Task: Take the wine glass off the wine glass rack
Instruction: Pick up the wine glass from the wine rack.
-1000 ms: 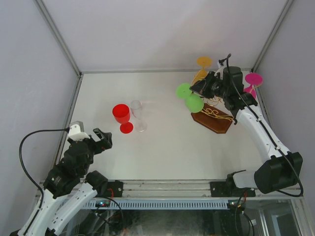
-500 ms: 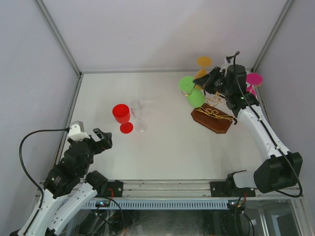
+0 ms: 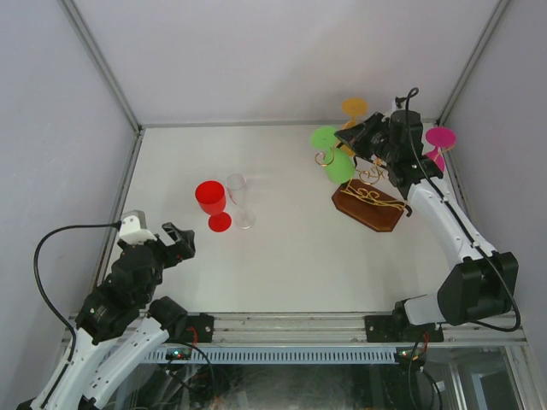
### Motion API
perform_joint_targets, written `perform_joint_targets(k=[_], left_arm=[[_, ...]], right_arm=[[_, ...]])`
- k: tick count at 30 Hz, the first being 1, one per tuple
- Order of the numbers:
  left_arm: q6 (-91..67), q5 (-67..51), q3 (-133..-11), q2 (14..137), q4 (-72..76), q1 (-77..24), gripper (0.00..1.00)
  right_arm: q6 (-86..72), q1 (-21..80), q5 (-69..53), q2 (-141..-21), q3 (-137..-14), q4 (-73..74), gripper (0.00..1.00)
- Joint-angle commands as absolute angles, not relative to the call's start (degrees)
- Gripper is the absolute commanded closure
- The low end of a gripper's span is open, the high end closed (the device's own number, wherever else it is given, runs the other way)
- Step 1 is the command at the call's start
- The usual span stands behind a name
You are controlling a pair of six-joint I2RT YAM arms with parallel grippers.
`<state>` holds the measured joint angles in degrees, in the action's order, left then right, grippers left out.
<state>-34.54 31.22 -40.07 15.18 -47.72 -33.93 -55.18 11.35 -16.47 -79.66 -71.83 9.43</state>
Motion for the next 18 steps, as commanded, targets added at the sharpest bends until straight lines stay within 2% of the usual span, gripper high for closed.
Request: perform_joint_targets(k=[1,18], left_arm=[[-35.16,30.94,-39.53,16.08,-46.4,-33.84,0.0],[-35.16,31.18,-39.53,16.0,-46.49,-33.84,0.0]], right_arm=[[-57.65,11.68,-14.62,-80.16,-72.31,4.58,1.0],[-56.7,16.79,-20.51,-81.26,-72.32,5.1,1.0]])
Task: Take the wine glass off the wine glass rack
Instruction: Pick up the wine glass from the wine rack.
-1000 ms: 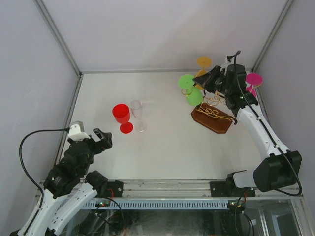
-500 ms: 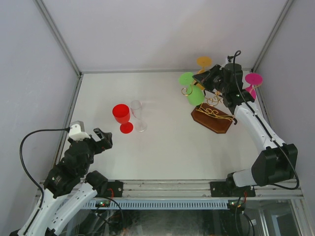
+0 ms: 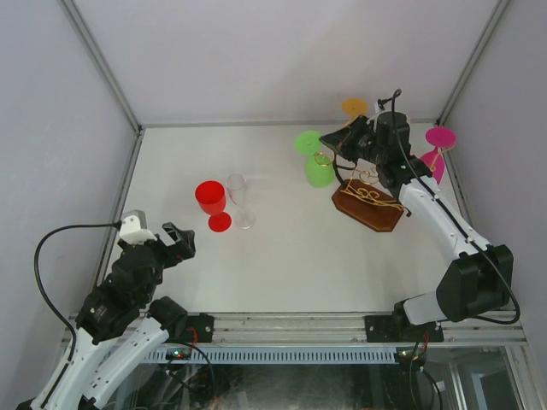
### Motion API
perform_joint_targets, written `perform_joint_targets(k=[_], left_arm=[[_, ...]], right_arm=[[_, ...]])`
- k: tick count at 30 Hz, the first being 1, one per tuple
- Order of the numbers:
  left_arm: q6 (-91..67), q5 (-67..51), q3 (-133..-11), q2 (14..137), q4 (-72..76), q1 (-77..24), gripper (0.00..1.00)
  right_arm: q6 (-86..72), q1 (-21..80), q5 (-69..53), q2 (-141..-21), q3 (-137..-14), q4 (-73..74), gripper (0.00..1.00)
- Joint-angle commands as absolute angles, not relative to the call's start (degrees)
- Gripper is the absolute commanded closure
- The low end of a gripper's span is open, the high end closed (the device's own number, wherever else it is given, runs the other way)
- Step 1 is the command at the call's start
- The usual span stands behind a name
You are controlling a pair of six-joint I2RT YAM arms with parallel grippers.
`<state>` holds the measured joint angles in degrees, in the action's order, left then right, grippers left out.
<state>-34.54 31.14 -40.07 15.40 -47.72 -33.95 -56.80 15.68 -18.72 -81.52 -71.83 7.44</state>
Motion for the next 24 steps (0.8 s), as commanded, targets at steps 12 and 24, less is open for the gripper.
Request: perform_joint_targets(k=[12,24], left_arm=[[-35.16,31.1,-39.53,16.0,-46.41,-33.84,0.0],[-32.87,26.27,-38.94,14.22,-43.03,-33.88,0.0]], right_arm=[[-51.98,21.02,-25.12,-79.97,-74.11,6.64,1.0],[-45.68,28.23,-25.75,-73.7,-74.09,12.69,1.0]])
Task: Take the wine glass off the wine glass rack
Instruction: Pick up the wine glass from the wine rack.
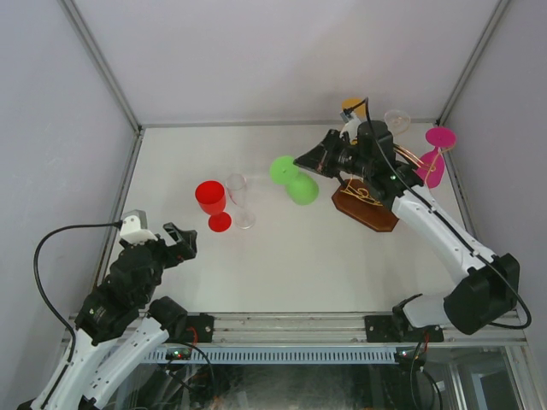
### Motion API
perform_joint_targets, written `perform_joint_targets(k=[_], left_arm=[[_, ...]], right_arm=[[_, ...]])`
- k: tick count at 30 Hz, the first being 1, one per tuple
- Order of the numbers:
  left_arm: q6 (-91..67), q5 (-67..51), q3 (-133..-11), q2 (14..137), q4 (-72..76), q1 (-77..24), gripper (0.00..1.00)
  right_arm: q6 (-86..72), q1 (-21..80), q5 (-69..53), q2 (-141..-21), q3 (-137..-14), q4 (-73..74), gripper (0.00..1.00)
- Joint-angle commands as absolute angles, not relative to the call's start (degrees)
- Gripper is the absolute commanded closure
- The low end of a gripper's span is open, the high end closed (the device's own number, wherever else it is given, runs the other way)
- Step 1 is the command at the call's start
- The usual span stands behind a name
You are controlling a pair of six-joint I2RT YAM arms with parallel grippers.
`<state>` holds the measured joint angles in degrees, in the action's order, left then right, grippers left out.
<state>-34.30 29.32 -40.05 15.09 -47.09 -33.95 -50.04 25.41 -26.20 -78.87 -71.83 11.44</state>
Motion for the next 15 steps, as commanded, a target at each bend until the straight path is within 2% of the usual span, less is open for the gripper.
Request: perform_joint_targets(k=[1,5,11,13,15], left_arm=[[-32.42,24.87,-38.82,14.05,-42.41,-33.89,0.0],[-28.44,12.37,-38.06,12.78,-36.26,-33.84,0.0],[-37.32,-2.77,-39.57,15.62,-28.39,-33.85,0.0],[-43.2,-5.67,-36.21,14.65,-21.85,-33.88,0.0],[-50.64,-8.42,-29.82,12.66,-9.29,-33.86,0.0]], right_arm=[[-44.58,29.17,-24.46,-72.81,-74.07,14.17,1.0],[-42.63,32.4,-23.23,-68.52,-71.08,14.86,1.0],[-46.67,36.24,-26.27,-60.62,-57.42,6.88,1.0],[-48.9,37.86,-24.77,-57.3,-52.41,3.22,1.0],[-49.33,39.29,-24.04,-55.25,-48.36,-0.79,1.0]])
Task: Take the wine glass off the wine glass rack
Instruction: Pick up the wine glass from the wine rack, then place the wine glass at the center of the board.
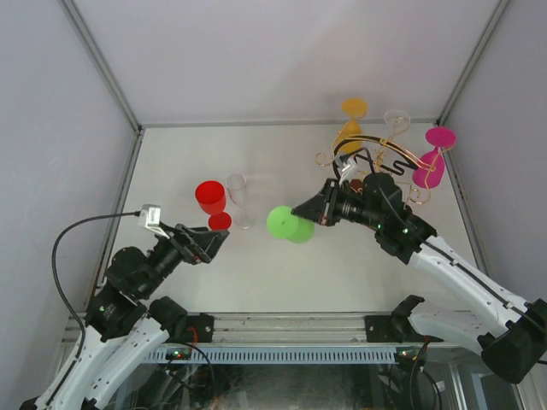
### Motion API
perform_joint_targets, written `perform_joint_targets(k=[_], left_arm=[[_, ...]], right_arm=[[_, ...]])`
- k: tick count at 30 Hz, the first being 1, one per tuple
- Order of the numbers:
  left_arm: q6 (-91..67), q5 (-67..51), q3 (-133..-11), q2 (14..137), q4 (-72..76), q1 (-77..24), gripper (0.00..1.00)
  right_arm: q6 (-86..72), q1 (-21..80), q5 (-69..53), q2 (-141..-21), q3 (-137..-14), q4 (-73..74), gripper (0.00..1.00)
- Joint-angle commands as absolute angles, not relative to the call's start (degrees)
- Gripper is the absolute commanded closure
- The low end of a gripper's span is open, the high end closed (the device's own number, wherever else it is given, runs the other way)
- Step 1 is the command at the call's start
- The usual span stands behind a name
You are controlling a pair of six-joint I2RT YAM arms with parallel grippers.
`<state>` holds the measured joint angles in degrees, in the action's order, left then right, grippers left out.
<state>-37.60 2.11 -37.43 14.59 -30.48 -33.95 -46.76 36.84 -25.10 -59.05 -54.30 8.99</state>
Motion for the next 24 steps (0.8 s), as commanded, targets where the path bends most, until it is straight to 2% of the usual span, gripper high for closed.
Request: perform_joint_targets(k=[1,4,7,11,17,24], left_arm=[[-54.01,-10.17,-27.0,12.48,-2.56,-33.84,0.0],[-60.06,-14.05,-22.84,15.59,9.02,-34.15,0.03],[-58.86,-13.02,-23.89,21.27,9.16,-37.89,0.06],[-54.05,-5.66,-29.32,29.15,4.59,-46.77,0.08],[-53.2,-2.62,-32.44,34.68,6.36,-50.38,0.2],[-53.22,-4.15,-30.04,35.1,12.3,-51.42,0.46]], right_arm=[[-49.33,39.37,-24.71,-54.85,-47.36,-1.83,1.0],[-48.86,38.96,-26.81,-54.77,-47.03,0.56,1.0],[-48.11,38.98,-29.31,-54.31,-47.05,1.2,1.0],[-47.4,39.46,-30.57,-53.22,-46.87,1.92,1.0],[-47.64,39.55,-32.95,-51.95,-46.42,0.82,1.0],[-48.1,39.22,-35.05,-52.36,-46.06,0.66,1.0]])
